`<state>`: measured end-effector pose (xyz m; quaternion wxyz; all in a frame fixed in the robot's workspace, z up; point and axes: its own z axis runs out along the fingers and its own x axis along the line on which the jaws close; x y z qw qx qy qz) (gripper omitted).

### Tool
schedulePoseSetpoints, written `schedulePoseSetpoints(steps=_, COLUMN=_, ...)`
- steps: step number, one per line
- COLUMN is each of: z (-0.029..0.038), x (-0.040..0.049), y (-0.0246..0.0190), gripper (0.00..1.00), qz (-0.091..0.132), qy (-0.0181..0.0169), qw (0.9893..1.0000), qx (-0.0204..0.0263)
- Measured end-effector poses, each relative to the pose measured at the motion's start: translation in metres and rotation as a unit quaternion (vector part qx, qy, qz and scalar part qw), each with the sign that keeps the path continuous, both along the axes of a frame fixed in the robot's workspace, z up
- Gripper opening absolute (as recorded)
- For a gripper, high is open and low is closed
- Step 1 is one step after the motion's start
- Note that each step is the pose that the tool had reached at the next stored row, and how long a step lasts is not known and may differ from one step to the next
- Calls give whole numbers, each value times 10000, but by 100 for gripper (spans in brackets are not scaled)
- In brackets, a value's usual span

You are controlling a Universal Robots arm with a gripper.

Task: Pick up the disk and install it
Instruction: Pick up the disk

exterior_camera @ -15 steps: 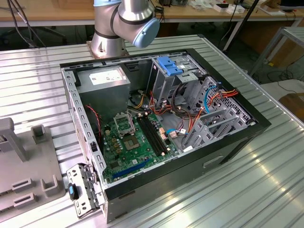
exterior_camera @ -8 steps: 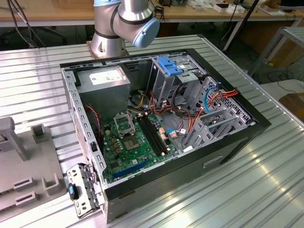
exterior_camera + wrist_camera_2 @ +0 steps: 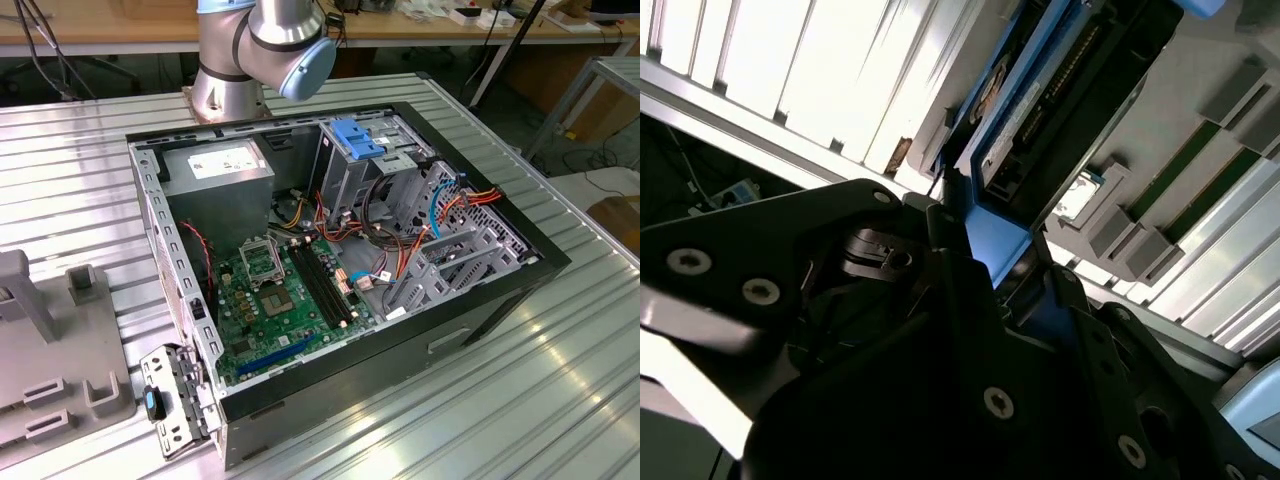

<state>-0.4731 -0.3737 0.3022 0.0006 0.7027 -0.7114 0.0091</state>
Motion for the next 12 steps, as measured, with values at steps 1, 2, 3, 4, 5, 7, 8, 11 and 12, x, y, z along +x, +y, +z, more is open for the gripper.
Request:
schedulePoseSetpoints(steps=1, z=0, x=0, y=0, gripper=37, qz=0, qy=0, qw=10000, qx=0)
schedulePoseSetpoints(steps=2, z=0, x=0, y=0, gripper=37, qz=0, qy=0, qw=10000, qx=0)
schedulePoseSetpoints(steps=3, z=1, x=0, y=0, gripper=37, qz=0, qy=0, qw=10000, qx=0)
schedulePoseSetpoints(steps=4, z=1, x=0, y=0, gripper=37, qz=0, qy=-1, qw=10000, qx=0)
schedulePoseSetpoints(steps=5, z=2, x=0, y=0, gripper=37, qz=0, qy=-1, qw=10000, qx=1)
schedulePoseSetpoints(steps=7, z=4, x=0, y=0, gripper=37, qz=0, qy=-1, qw=10000, qx=0)
schedulePoseSetpoints(steps=8, z=4, x=0, y=0, gripper=37, qz=0, qy=0, qw=10000, qx=0)
schedulePoseSetpoints(steps=11, z=4, x=0, y=0, gripper=37, qz=0, qy=0, qw=10000, qx=0)
schedulePoseSetpoints(steps=12, z=5, x=0, y=0, gripper=37, qz=0, qy=0, qw=10000, qx=0)
